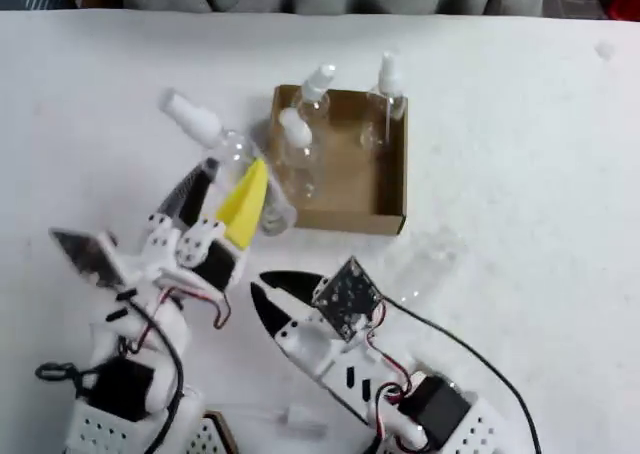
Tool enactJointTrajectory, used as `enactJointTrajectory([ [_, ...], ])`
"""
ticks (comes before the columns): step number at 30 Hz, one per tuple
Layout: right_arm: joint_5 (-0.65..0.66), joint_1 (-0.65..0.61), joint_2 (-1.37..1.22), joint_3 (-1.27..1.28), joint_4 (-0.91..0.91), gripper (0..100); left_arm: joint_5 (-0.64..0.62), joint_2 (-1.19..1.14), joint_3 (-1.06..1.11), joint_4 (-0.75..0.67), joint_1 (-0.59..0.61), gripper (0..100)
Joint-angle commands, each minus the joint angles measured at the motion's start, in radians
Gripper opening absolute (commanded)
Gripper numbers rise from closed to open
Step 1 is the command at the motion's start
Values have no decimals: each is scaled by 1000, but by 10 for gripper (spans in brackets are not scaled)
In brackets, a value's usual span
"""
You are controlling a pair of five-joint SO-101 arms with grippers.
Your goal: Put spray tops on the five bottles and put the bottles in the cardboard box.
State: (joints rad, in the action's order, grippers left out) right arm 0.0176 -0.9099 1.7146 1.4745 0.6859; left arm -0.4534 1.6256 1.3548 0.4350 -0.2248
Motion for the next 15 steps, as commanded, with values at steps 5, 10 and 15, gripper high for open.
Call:
enactJointTrajectory([
  [5,0,-12,84,198,-348,16,20,-157,-106,-60,-10,20],
  [10,0,13,82,216,-386,16,21,-156,-103,-2,-10,20],
  [15,0,38,76,216,-386,16,17,-156,-104,38,-19,20],
])
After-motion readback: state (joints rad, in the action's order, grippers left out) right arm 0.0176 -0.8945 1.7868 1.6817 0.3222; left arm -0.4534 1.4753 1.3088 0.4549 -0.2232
